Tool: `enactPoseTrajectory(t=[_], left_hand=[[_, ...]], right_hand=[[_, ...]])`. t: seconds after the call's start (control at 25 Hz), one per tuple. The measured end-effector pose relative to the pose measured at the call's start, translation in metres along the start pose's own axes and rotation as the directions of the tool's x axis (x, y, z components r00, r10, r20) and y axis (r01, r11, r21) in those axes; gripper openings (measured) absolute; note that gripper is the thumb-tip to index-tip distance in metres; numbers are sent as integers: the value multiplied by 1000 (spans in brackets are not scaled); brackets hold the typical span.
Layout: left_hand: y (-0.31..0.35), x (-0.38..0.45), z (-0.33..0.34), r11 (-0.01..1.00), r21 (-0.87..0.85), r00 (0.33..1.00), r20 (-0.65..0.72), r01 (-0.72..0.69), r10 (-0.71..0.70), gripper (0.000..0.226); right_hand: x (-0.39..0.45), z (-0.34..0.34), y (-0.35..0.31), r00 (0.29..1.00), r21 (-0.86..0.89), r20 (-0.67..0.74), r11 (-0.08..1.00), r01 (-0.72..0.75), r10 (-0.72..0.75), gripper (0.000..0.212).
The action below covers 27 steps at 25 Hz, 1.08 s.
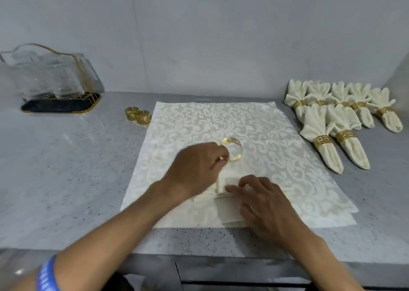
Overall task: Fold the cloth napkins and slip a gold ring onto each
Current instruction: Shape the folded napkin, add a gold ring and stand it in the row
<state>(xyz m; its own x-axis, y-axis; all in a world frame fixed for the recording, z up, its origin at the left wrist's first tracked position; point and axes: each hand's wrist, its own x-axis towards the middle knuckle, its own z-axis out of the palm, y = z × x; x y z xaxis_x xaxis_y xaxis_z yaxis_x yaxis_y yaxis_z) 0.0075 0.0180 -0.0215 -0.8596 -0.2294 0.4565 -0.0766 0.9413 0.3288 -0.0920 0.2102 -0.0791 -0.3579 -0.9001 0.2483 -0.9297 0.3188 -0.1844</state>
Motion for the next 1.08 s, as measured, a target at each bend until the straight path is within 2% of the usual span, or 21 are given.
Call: enactPoseTrajectory(t=[0.08,0.12,0.2,0.24,0.32,0.4,0.44,0.52,0.6,0.68,0.76,0.88,1.08], left_hand=[[18,-4,27,1000,7,993,120,-11,10,15],[16,-7,36,999,30,987,163,-9,4,17],[7,-11,44,998,62,980,198,-31,18,20],[5,-12,44,996,71,980,197,-44,29,21],[7,-13,43,993,94,978,203,-65,45,22],[16,-14,38,997,57,979,202,-45,32,20],[17,-16,33,1000,2,979,206,-8,7,25],[15,-17,25,999,-29,961,277,30,-21,48],[15,-16,24,995,90,934,357,-49,14,49],[20,-12,28,981,167,920,391,-96,23,40],[25,-4,31,959,250,909,416,-132,16,36],[34,4,34,891,404,901,435,-207,13,42],[45,5,41,815,518,922,383,-259,50,27]], right_hand=[[-3,-1,1,999,12,1,999,39,-39,50],[-5,-3,1,1000,84,-2,996,21,-21,50],[-5,-10,1,989,326,-70,940,-97,127,36],[-3,-12,3,974,392,-132,912,-120,185,32],[7,-12,3,965,324,-181,938,-122,188,38],[15,-2,5,969,133,-207,985,-108,135,24],[17,1,5,965,97,-220,988,-122,141,15],[19,4,7,945,233,-229,956,-180,234,12],[17,1,9,899,477,-235,850,-225,369,9],[12,-9,12,821,707,-228,668,-230,523,8],[4,-27,16,742,839,-173,491,-233,648,10],[-17,-55,33,669,889,-116,377,-259,735,9],[-48,-68,63,633,839,54,309,-449,773,8]])
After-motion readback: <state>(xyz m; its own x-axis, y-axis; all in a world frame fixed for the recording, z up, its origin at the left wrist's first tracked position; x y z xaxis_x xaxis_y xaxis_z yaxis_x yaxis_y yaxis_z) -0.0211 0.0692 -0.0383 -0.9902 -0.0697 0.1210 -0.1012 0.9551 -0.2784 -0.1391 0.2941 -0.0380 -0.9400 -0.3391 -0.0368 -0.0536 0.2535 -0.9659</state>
